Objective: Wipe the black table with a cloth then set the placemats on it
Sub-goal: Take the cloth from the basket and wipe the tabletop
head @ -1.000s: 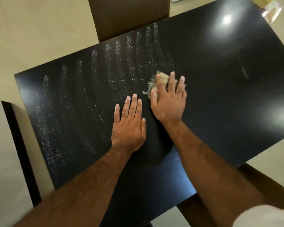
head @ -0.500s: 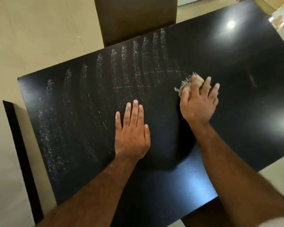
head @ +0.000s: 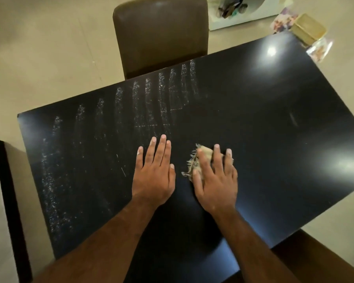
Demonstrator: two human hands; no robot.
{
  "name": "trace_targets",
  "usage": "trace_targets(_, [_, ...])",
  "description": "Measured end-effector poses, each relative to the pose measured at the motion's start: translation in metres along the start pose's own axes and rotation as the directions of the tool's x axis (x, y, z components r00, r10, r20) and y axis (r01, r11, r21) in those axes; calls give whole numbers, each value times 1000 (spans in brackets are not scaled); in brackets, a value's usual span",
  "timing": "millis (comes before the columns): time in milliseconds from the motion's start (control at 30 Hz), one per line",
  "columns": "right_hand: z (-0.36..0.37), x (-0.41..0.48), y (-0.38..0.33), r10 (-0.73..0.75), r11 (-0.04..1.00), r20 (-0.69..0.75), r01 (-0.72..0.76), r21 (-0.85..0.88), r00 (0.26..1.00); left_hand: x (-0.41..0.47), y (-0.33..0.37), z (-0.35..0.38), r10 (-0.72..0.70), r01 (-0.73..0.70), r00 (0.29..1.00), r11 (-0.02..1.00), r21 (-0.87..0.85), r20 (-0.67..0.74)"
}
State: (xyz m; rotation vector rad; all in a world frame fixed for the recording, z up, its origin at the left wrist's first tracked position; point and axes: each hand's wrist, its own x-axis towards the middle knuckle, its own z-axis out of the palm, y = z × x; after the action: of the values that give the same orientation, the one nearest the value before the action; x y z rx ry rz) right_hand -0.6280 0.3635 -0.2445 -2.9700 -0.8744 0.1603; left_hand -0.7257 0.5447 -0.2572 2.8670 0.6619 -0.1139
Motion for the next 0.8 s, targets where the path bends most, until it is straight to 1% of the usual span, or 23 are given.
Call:
trace_targets(67, [1, 17, 25, 114, 993, -40, -114, -10, 993, 2, 1, 2, -11, 11, 1000, 1000, -3, -8])
trace_targets(167, [4, 82, 41, 258, 966, -124, -259, 16, 958, 2, 4, 5, -19, 19, 1000, 1000, -9, -15])
trace_targets(233, [8, 132, 33, 295, 955, -152, -289, 58, 943, 2, 2, 6, -21, 21, 1000, 1000, -12, -23])
trace_targets(267, [9, 153, 24, 289, 957, -155, -281, 69, 945, 3, 2, 7, -19, 19, 999, 1000, -16, -31])
trace_targets(333, [13, 178, -3, 227, 973, -146, -219, 72, 963, 2, 1, 9, -33, 31, 998, 998, -48, -57])
trace_targets(433, [16, 165, -44, 73, 996, -121, -66, 57, 990, -1, -2, 10, -96, 74, 988, 980, -184, -117])
trace_targets(500, [17, 129, -65, -33, 999, -100, 36, 26, 994, -5, -5, 8, -143, 82, 978, 935, -346, -155])
trace_targets(567, [19, 83, -79, -123, 992, -57, 124, 16, 991, -9, -10, 4, -180, 57, 968, 839, -541, -177])
trace_targets(633, [18, 36, -86, -176, 984, 5, 176, 39, 984, -12, -15, 0, -202, 34, 966, 718, -695, -161])
trace_targets(700, [16, -14, -88, -210, 975, 52, 205, 81, 976, -17, -22, -6, -189, 30, 976, 619, -785, -112])
trace_targets(733, [14, -38, -88, -222, 971, 70, 215, 101, 972, -21, -24, -10, -165, 41, 984, 591, -805, -70])
trace_targets(767, [12, -61, -88, -229, 969, 96, 218, 114, 969, -28, -28, -15, -128, 51, 991, 589, -807, -30])
trace_targets(800, [11, -80, -88, -234, 968, 139, 218, 121, 962, -38, -31, -20, -83, 52, 997, 615, -787, 1])
